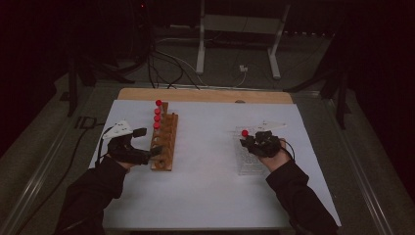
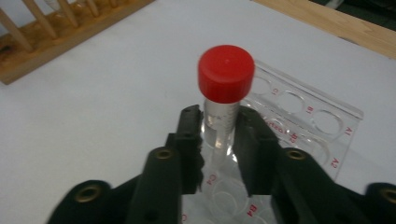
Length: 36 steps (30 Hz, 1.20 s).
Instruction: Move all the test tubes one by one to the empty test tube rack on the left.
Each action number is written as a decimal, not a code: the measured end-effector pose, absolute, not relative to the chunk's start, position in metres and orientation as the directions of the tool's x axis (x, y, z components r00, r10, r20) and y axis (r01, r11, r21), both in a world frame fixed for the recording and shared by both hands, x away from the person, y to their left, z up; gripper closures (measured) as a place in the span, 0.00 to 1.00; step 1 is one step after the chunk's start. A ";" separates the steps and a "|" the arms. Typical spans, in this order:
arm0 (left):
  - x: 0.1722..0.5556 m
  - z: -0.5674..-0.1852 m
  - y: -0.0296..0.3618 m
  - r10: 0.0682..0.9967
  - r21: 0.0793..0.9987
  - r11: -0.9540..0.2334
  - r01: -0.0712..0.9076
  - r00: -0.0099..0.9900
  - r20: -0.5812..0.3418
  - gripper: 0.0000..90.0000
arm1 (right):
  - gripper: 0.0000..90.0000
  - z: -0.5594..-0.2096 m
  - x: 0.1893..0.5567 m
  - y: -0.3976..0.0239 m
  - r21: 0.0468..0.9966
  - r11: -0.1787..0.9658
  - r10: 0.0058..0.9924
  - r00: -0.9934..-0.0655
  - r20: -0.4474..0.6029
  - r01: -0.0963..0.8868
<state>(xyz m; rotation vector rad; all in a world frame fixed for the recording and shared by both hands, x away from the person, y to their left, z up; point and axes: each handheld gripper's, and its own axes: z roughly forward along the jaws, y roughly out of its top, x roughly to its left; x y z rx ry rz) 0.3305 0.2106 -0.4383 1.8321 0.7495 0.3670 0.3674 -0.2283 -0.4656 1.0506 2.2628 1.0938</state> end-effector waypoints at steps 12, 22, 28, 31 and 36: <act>0.330 -0.437 0.210 0.643 0.918 -0.236 0.318 0.760 -0.098 0.03 | 0.83 -0.454 0.363 -0.232 0.811 0.401 0.774 -0.631 -0.051 0.426; 0.329 -0.433 0.206 0.628 0.918 -0.244 0.312 0.772 -0.096 0.03 | 0.83 -0.428 0.353 -0.238 0.842 0.386 0.768 -0.636 -0.068 0.376; 0.329 -0.430 0.201 0.614 0.916 -0.255 0.309 0.784 -0.094 0.03 | 0.83 -0.416 0.345 -0.237 0.857 0.385 0.755 -0.651 -0.079 0.343; 0.329 -0.429 0.196 0.606 0.914 -0.263 0.308 0.790 -0.092 0.03 | 0.83 -0.414 0.342 -0.233 0.858 0.390 0.741 -0.668 -0.076 0.335; 0.330 -0.429 0.187 0.583 0.909 -0.282 0.306 0.807 -0.091 0.03 | 0.83 -0.417 0.337 -0.221 0.852 0.412 0.707 -0.703 -0.075 0.323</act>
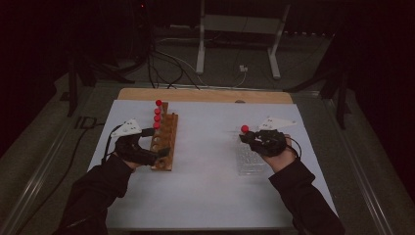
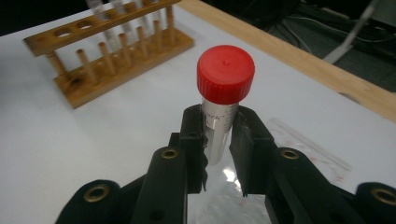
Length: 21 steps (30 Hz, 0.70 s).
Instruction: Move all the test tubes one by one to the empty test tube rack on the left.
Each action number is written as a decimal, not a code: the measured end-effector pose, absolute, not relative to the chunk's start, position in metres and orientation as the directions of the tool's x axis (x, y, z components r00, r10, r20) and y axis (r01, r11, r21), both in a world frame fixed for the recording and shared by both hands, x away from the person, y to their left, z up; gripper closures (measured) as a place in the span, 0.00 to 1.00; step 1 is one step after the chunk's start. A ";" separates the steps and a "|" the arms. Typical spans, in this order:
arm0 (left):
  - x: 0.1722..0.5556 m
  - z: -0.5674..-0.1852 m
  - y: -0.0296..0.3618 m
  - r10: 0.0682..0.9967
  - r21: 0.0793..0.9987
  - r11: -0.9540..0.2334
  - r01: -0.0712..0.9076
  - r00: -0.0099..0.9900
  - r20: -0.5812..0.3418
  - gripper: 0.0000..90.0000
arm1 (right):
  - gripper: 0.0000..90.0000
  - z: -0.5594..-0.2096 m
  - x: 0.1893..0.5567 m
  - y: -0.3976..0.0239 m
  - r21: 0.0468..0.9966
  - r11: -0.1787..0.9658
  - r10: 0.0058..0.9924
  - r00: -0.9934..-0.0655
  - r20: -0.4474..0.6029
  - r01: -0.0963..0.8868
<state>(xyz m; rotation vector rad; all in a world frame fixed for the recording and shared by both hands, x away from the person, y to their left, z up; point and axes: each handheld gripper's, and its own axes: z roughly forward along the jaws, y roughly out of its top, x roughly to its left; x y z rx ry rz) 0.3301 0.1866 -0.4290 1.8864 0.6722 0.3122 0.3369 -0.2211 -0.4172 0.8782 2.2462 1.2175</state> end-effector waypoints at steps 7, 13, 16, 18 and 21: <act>0.331 -0.429 0.169 0.543 0.905 -0.305 0.296 0.835 -0.090 0.03 | 0.83 -0.426 0.329 -0.204 0.841 0.441 0.667 -0.742 -0.073 0.314; 0.330 -0.430 0.151 0.503 0.900 -0.331 0.283 0.860 -0.086 0.03 | 0.83 -0.435 0.323 -0.192 0.830 0.462 0.639 -0.766 -0.069 0.311; 0.329 -0.430 0.142 0.481 0.898 -0.345 0.273 0.873 -0.081 0.03 | 0.83 -0.438 0.321 -0.188 0.826 0.470 0.628 -0.775 -0.065 0.312; 0.329 -0.430 0.136 0.466 0.897 -0.351 0.268 0.881 -0.080 0.03 | 0.83 -0.441 0.320 -0.185 0.823 0.475 0.621 -0.781 -0.061 0.313; 0.328 -0.429 0.128 0.446 0.897 -0.360 0.256 0.892 -0.075 0.04 | 0.83 -0.444 0.319 -0.181 0.817 0.484 0.611 -0.789 -0.060 0.313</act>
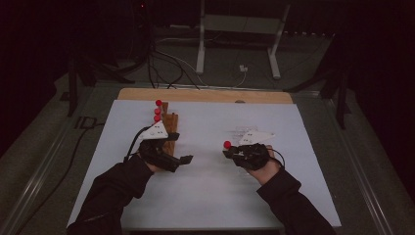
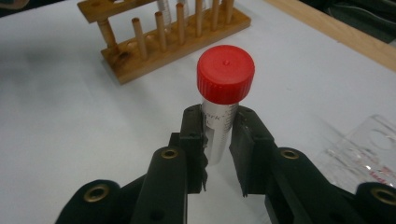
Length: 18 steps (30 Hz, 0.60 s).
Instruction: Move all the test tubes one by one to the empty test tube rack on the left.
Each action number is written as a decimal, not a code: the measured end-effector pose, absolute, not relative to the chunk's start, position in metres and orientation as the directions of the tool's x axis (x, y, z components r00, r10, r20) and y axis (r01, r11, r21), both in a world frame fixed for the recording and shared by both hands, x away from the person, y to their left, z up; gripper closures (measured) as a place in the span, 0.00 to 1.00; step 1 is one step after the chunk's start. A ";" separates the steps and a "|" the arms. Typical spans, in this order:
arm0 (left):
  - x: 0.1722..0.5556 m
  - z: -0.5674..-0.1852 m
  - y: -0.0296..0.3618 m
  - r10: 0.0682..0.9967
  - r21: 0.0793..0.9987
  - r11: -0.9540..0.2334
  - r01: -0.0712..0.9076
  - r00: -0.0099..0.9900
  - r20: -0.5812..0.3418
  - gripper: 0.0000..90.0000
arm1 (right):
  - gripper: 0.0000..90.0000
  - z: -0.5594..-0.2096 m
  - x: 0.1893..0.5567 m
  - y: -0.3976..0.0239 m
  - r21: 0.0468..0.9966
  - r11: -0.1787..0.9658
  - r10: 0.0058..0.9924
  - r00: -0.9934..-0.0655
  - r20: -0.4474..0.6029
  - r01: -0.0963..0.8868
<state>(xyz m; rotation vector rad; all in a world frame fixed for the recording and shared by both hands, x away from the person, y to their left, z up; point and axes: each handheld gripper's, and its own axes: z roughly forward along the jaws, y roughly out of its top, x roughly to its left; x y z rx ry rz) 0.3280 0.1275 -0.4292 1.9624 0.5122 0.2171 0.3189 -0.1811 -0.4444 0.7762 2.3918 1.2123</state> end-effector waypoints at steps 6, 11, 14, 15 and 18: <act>0.327 -0.427 0.111 0.412 0.900 -0.370 0.229 0.909 -0.062 0.06 | 0.83 -0.448 0.316 -0.174 0.809 0.500 0.593 -0.803 -0.059 0.309; 0.327 -0.426 0.097 0.385 0.900 -0.381 0.212 0.921 -0.054 0.09 | 0.83 -0.449 0.315 -0.171 0.806 0.506 0.584 -0.810 -0.057 0.308; 0.327 -0.425 0.089 0.372 0.902 -0.383 0.196 0.927 -0.044 0.16 | 0.83 -0.449 0.315 -0.169 0.805 0.508 0.582 -0.811 -0.057 0.307; 0.326 -0.425 0.086 0.369 0.903 -0.385 0.191 0.929 -0.039 0.18 | 0.83 -0.449 0.315 -0.169 0.804 0.509 0.579 -0.813 -0.057 0.306; 0.327 -0.425 0.079 0.362 0.901 -0.394 0.183 0.932 -0.031 0.24 | 0.83 -0.449 0.314 -0.168 0.805 0.510 0.575 -0.816 -0.057 0.303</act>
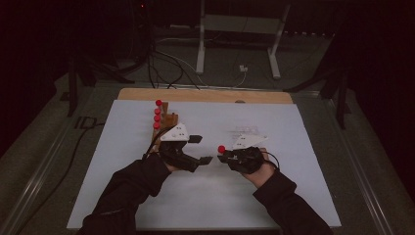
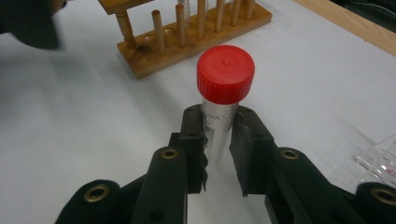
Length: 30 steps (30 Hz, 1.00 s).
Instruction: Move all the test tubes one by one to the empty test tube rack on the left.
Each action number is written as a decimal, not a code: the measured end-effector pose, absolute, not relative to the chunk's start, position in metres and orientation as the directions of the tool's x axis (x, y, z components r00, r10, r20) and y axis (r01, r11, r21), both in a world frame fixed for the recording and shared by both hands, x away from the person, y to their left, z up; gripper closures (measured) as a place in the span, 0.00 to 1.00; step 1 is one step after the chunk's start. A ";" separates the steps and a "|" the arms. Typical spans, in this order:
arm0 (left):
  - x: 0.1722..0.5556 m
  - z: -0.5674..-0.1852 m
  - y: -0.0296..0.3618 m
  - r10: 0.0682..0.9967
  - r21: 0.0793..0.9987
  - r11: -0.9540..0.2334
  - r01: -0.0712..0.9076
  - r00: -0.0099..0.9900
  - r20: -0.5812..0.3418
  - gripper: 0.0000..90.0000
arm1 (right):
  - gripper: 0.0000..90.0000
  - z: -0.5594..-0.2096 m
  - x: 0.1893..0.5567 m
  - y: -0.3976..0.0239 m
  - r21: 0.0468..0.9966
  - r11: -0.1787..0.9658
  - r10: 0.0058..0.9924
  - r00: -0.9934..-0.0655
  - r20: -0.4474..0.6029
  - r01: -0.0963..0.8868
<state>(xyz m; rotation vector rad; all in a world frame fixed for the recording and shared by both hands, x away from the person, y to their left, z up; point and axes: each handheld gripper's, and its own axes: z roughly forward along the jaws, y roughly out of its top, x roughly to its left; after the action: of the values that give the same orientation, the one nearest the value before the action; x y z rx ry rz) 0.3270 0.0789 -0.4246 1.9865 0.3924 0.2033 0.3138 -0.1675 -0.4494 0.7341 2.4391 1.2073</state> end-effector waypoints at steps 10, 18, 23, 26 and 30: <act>0.330 -0.429 0.062 0.354 0.899 -0.408 0.160 0.935 -0.006 0.46 | 0.83 -0.448 0.312 -0.166 0.806 0.508 0.567 -0.822 -0.049 0.303; 0.333 -0.431 0.051 0.354 0.901 -0.408 0.148 0.935 0.007 0.58 | 0.83 -0.449 0.311 -0.164 0.803 0.515 0.560 -0.827 -0.048 0.302; 0.334 -0.432 0.046 0.339 0.899 -0.414 0.139 0.941 0.011 0.67 | 0.83 -0.449 0.311 -0.164 0.804 0.513 0.559 -0.828 -0.047 0.301; 0.334 -0.433 0.044 0.335 0.898 -0.418 0.137 0.942 0.012 0.71 | 0.83 -0.448 0.311 -0.165 0.806 0.512 0.558 -0.828 -0.048 0.298; 0.334 -0.435 0.042 0.334 0.894 -0.426 0.138 0.943 0.014 0.77 | 0.83 -0.447 0.310 -0.165 0.807 0.509 0.561 -0.826 -0.048 0.299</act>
<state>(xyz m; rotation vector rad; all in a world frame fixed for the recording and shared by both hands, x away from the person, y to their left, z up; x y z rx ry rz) 0.3339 0.0416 -0.4345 2.0144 0.3374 0.2276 0.3103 -0.1651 -0.4474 0.7211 2.4513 1.2243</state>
